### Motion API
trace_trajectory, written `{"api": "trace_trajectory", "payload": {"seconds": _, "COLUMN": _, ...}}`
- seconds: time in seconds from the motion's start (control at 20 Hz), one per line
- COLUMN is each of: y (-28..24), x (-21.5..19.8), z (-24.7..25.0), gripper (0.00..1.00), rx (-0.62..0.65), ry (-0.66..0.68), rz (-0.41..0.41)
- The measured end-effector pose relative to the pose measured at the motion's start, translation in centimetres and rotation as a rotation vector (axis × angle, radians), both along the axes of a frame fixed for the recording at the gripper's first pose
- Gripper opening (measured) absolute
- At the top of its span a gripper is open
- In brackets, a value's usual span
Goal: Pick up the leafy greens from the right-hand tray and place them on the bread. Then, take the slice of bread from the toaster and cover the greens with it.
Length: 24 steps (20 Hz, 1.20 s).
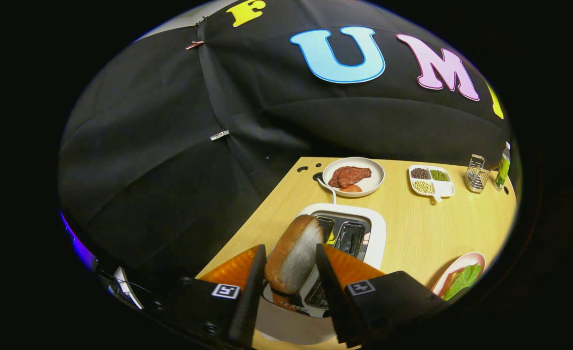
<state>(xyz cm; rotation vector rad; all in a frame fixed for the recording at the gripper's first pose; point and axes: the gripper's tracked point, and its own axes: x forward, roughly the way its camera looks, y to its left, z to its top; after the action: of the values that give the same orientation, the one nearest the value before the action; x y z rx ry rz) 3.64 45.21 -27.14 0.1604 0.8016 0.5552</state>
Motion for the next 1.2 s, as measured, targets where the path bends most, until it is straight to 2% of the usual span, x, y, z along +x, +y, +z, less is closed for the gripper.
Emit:
{"api": "trace_trajectory", "payload": {"seconds": 0.3, "y": -0.7, "x": 0.0, "z": -0.6, "gripper": 0.23, "rx": -0.013, "ry": 0.077, "rz": -0.018}}
{"api": "trace_trajectory", "payload": {"seconds": 0.45, "y": -0.9, "x": 0.0, "z": -0.4, "gripper": 0.15, "rx": -0.011, "ry": 0.102, "rz": -0.018}}
{"api": "trace_trajectory", "payload": {"seconds": 0.6, "y": -1.0, "x": -0.1, "z": 0.1, "gripper": 0.14, "rx": -0.001, "ry": 0.11, "rz": -0.014}}
{"api": "trace_trajectory", "payload": {"seconds": 0.8, "y": -1.3, "x": 1.2, "z": 2.7, "gripper": 0.14, "rx": 0.035, "ry": 0.072, "rz": -0.036}}
{"api": "trace_trajectory", "payload": {"seconds": 0.95, "y": -2.0, "x": 1.7, "z": 4.1, "gripper": 0.14, "rx": 0.059, "ry": 0.091, "rz": -0.06}}
{"api": "trace_trajectory", "payload": {"seconds": 1.2, "y": -3.0, "x": 2.5, "z": 7.8, "gripper": 0.14, "rx": 0.1, "ry": 0.045, "rz": -0.055}}
